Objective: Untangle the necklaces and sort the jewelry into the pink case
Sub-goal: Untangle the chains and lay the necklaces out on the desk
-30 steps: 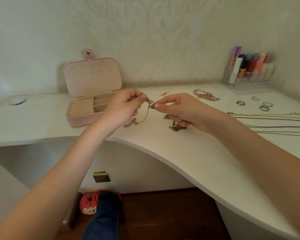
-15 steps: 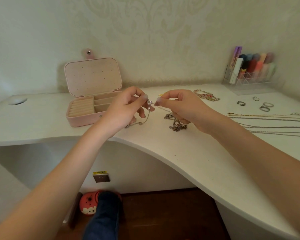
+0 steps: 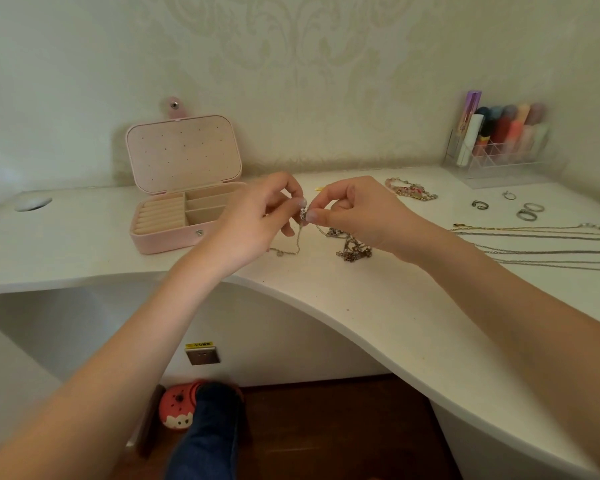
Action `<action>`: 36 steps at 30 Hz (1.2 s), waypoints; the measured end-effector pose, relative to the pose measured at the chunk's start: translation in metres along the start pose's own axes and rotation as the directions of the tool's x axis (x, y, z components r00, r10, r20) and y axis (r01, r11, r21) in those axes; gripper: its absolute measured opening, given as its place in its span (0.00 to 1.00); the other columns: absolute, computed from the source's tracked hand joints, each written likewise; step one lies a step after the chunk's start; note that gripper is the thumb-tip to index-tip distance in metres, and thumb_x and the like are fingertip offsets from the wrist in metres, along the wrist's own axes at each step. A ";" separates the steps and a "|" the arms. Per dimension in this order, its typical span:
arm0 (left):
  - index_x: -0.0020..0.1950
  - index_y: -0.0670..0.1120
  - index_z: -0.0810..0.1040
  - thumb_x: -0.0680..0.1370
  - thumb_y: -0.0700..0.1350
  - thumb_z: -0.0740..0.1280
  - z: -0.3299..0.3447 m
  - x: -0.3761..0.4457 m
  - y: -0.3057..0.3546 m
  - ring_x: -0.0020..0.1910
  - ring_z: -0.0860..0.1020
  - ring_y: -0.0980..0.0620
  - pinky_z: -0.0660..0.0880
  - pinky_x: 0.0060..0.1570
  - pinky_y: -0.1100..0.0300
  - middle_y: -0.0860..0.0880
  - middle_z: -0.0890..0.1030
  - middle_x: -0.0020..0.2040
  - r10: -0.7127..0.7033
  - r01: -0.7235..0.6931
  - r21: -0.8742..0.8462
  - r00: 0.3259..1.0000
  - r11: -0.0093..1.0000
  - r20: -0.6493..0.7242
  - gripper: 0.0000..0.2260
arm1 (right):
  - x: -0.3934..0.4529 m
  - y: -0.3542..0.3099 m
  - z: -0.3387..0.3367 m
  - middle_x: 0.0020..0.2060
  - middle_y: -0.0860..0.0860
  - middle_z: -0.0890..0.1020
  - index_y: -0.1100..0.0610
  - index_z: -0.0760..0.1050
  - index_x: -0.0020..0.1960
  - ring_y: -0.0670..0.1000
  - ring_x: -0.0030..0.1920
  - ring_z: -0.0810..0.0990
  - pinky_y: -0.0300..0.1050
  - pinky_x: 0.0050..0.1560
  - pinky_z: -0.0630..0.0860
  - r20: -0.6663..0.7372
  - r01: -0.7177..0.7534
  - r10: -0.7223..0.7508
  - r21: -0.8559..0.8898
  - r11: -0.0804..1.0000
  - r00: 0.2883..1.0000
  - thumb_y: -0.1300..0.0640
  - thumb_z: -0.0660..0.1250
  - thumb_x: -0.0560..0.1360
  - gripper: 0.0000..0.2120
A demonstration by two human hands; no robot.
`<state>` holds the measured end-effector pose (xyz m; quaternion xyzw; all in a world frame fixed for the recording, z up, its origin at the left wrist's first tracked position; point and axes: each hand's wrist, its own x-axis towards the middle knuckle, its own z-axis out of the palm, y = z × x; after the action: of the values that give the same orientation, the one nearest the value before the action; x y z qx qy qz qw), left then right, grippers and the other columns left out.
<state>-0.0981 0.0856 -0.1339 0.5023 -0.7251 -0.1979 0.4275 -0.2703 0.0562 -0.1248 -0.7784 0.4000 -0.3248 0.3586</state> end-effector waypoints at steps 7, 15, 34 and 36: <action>0.40 0.51 0.74 0.77 0.39 0.65 -0.002 0.003 0.003 0.32 0.75 0.58 0.66 0.29 0.74 0.55 0.78 0.36 0.086 -0.086 0.010 0.996 0.996 -0.004 0.09 | 0.002 0.003 0.009 0.15 0.44 0.62 0.58 0.81 0.43 0.45 0.20 0.60 0.36 0.25 0.56 0.055 0.029 -0.019 -0.185 0.982 0.998 0.52 0.72 0.72 0.08; 0.38 0.50 0.74 0.77 0.44 0.64 -0.013 -0.001 -0.017 0.26 0.61 0.54 0.58 0.28 0.62 0.52 0.66 0.27 -0.025 0.007 -0.168 0.994 0.986 -0.102 0.08 | 0.001 0.012 -0.010 0.18 0.43 0.60 0.51 0.79 0.38 0.47 0.24 0.55 0.39 0.28 0.53 -0.037 -0.105 0.109 0.100 0.989 0.993 0.51 0.71 0.73 0.06; 0.40 0.48 0.69 0.81 0.44 0.59 0.001 0.010 -0.012 0.21 0.73 0.58 0.66 0.22 0.66 0.52 0.77 0.28 -0.168 0.157 -0.085 0.976 0.984 -0.139 0.09 | 0.000 0.008 -0.006 0.21 0.45 0.62 0.52 0.82 0.40 0.49 0.28 0.57 0.43 0.34 0.56 0.207 0.093 -0.095 0.019 0.995 0.974 0.55 0.73 0.71 0.02; 0.42 0.46 0.68 0.82 0.43 0.57 0.003 0.006 -0.008 0.29 0.79 0.56 0.73 0.24 0.63 0.49 0.81 0.34 -0.234 0.212 -0.246 0.970 0.946 -0.062 0.09 | 0.001 0.009 -0.006 0.24 0.49 0.65 0.51 0.82 0.40 0.51 0.30 0.59 0.44 0.34 0.55 0.177 0.105 -0.107 0.019 0.994 0.978 0.54 0.72 0.72 0.02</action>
<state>-0.0969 0.0760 -0.1388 0.5349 -0.6146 -0.3074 0.4917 -0.2785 0.0496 -0.1288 -0.8227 0.3228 -0.2747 0.3788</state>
